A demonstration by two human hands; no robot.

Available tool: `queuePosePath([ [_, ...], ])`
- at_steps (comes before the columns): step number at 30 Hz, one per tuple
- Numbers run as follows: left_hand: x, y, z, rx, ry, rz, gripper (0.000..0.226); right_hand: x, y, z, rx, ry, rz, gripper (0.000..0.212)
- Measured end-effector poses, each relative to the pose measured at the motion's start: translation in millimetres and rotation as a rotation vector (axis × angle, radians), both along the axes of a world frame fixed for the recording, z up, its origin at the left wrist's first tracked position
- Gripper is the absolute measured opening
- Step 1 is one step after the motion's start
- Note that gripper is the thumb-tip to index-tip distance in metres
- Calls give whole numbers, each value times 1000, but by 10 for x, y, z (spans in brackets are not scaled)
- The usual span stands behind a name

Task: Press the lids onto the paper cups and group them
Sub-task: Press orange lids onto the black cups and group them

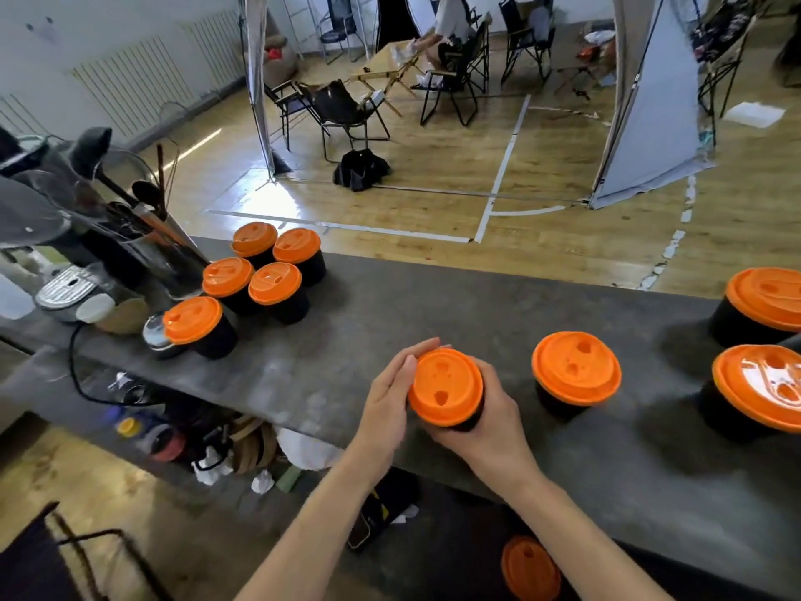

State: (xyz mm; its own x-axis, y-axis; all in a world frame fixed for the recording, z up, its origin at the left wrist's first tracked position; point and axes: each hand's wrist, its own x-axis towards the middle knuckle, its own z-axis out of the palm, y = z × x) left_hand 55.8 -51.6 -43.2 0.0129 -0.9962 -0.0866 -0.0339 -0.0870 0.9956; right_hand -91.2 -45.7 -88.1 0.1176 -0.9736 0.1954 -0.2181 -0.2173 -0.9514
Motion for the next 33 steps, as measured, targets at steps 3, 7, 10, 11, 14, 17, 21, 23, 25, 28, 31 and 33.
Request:
queuePosePath([
  [3, 0, -30, -88, -15, 44, 61, 36, 17, -42, -94, -3, 15, 6, 88],
  [7, 25, -99, -82, -30, -8, 47, 34, -21, -99, -138, 2, 32, 10, 85],
  [10, 89, -123, -110, -66, -61, 6, 35, -12, -108, -169, 0, 49, 14, 86],
  [11, 94, -126, -113, -61, -62, 4, 35, -8, -108, -177, 3, 55, 14, 85],
  [14, 67, -183, -71, 8, -48, 11, 35, -17, -108, -194, 4, 57, 4, 83],
  [17, 60, -321, 8, 48, -52, -71, 38, -23, -127, -222, 22, 55, 9, 83],
  [21, -2, -309, -50, 25, -61, -60, 43, 15, -118, -252, 41, 65, 3, 84],
  [23, -52, -279, -118, -15, -19, -19, 43, 24, -129, -269, 55, 75, 1, 85],
  [25, -65, -271, -143, -68, 23, 12, 46, 26, -136, -262, 51, 81, 4, 86],
  [28, -60, -314, -193, -83, 23, -5, 46, 21, -143, -272, 51, 82, -5, 88],
  [31, -53, -296, -246, -81, 10, -6, 42, 28, -114, -254, 53, 62, -8, 99],
  [33, -47, -301, -245, -64, -9, -8, 40, 28, -108, -250, 67, 56, -3, 102],
])
